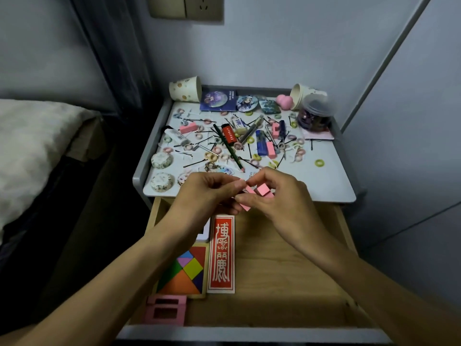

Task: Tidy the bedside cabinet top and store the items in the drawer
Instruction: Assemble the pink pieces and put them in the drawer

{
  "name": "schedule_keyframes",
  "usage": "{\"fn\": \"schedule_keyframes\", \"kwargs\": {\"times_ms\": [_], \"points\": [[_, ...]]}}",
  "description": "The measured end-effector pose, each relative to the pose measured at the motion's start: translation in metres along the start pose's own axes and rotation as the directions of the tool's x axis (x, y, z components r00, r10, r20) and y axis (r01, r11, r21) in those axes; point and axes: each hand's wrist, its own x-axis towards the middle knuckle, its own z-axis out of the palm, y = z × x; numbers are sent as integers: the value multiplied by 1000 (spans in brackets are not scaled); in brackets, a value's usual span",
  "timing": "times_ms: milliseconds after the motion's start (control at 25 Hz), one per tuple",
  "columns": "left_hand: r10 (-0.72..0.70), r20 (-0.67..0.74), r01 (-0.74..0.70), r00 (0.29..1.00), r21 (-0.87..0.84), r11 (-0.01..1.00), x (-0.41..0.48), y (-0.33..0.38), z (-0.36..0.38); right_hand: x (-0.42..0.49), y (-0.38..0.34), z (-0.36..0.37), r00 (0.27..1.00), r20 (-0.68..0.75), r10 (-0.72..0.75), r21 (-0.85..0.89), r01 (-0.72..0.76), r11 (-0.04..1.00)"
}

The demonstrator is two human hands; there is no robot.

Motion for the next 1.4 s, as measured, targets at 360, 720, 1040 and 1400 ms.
{"fn": "schedule_keyframes", "kwargs": {"times_ms": [360, 720, 1040, 1400], "points": [[-56, -6, 54, 998, -177, 983, 2, 3, -4, 3, 6, -4, 995, 102, 20, 222, -42, 974], [-93, 28, 97, 995, -232, 968, 0, 11, -8, 5, 8, -3, 995, 96, 28, 315, -57, 947], [-97, -5, 94, 995, -192, 977, -4, 14, -11, 3, 9, -6, 994, 109, -1, 283, -30, 959], [-71, 6, 71, 997, -181, 981, -6, 12, -10, 4, 13, -9, 992, 122, -40, 205, 15, 979]]}}
